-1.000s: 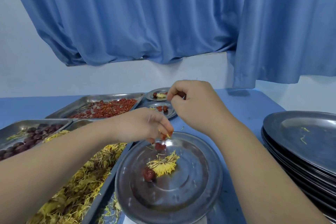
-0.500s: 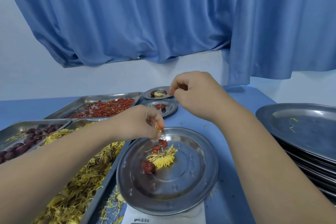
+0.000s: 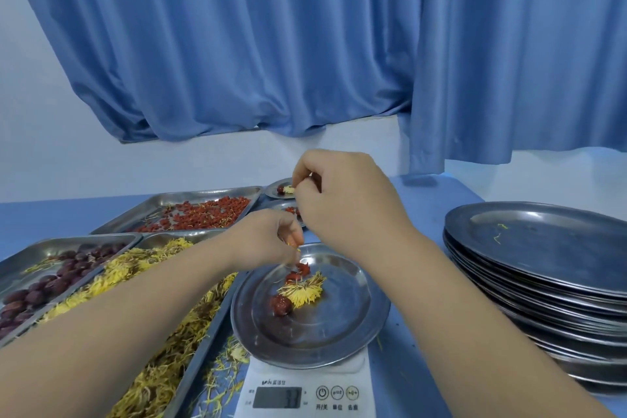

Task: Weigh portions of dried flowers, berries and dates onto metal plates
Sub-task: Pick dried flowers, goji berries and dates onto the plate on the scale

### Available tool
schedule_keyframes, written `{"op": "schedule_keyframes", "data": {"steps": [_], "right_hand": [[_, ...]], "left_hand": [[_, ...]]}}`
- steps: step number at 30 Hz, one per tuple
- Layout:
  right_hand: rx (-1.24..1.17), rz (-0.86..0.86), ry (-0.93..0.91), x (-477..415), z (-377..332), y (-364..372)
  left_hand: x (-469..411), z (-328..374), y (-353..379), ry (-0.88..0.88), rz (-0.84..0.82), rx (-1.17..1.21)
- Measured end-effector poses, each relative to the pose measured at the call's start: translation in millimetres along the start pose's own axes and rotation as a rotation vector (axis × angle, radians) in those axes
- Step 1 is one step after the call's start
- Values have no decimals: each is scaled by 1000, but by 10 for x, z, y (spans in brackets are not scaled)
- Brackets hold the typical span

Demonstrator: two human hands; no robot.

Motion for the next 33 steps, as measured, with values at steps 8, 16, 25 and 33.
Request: {"op": "schedule_keyframes", "data": {"steps": [8, 16, 25, 33], "right_hand": [[-202, -144, 313, 983, 657, 32], [-173, -82, 444, 1254, 819, 85], [-334, -113, 789, 1328, 876, 220], [-709, -208, 1027, 1394, 853, 320]], "left_hand": [[326, 18, 55, -153, -10, 664], [839, 10, 70, -96, 441, 630], [1069, -232, 314, -177, 732, 752], [1093, -315, 384, -254, 644, 909]]}}
Point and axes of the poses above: each hand's wrist, its own x-axis away from the middle knuckle, its own y-axis out of the palm, z = x × y, the point moved 3 cm from there along -x, towards the middle knuckle, and after that the axes turned 1 degree about x, right-handed, at the moved point
